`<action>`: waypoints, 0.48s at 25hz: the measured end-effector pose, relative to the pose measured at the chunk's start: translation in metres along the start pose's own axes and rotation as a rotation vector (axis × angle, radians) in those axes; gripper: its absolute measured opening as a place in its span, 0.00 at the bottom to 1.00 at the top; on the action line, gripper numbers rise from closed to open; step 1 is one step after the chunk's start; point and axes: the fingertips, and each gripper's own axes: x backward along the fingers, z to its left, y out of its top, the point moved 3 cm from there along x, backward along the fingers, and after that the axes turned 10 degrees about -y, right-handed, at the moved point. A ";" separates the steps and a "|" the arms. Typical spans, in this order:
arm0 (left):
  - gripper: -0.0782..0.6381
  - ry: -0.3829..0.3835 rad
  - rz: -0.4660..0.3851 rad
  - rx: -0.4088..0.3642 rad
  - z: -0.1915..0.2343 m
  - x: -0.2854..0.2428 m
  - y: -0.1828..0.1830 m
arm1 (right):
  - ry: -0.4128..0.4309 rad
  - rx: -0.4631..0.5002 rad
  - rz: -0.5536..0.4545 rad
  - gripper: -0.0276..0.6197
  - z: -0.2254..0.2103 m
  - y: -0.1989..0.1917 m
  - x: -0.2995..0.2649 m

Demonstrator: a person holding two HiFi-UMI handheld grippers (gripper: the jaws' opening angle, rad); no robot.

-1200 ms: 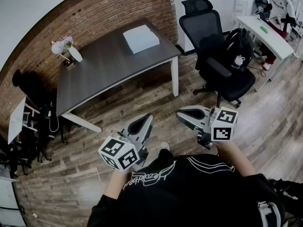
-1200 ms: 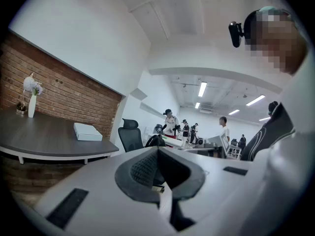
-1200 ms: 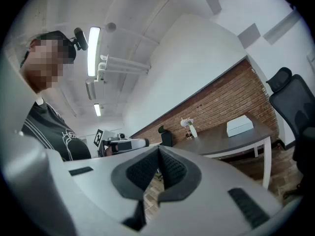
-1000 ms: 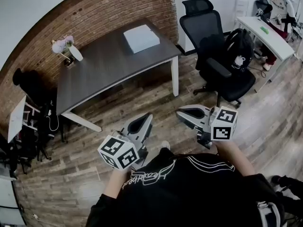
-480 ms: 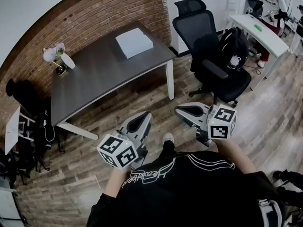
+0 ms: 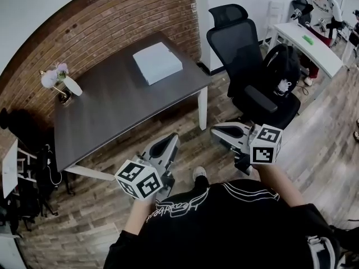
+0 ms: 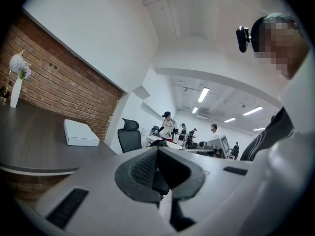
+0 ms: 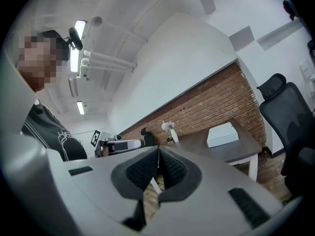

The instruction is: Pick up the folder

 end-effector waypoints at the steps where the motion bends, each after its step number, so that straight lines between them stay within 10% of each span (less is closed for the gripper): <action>1: 0.12 -0.007 -0.002 0.002 0.014 -0.006 0.007 | -0.005 -0.006 0.000 0.04 -0.011 0.006 -0.010; 12: 0.12 -0.016 0.002 0.015 0.165 -0.068 0.074 | -0.045 -0.055 -0.019 0.04 -0.128 0.074 -0.122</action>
